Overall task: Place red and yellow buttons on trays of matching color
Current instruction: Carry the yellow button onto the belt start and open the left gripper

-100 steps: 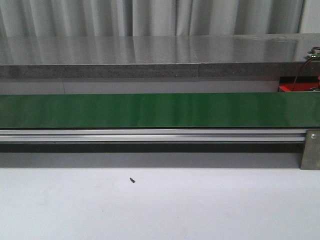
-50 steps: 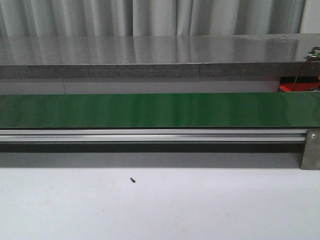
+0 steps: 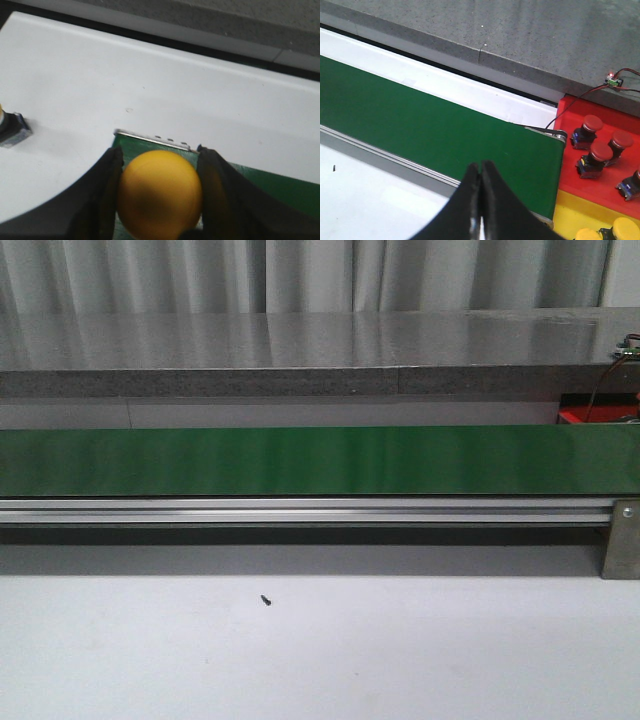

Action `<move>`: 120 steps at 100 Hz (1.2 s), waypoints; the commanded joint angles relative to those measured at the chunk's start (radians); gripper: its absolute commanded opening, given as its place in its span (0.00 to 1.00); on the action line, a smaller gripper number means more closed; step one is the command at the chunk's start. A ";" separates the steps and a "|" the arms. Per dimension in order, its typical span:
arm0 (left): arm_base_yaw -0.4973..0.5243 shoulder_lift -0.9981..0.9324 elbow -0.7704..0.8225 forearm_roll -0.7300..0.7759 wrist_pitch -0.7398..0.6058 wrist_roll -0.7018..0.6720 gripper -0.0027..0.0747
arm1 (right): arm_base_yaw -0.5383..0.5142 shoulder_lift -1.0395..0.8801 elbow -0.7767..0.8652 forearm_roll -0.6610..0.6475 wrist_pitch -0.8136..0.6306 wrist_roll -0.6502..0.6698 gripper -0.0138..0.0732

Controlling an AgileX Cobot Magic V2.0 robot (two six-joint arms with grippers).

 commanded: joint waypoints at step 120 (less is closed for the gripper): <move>-0.090 -0.015 0.098 -0.009 -0.118 0.001 0.65 | -0.002 0.001 -0.021 0.020 -0.057 -0.009 0.05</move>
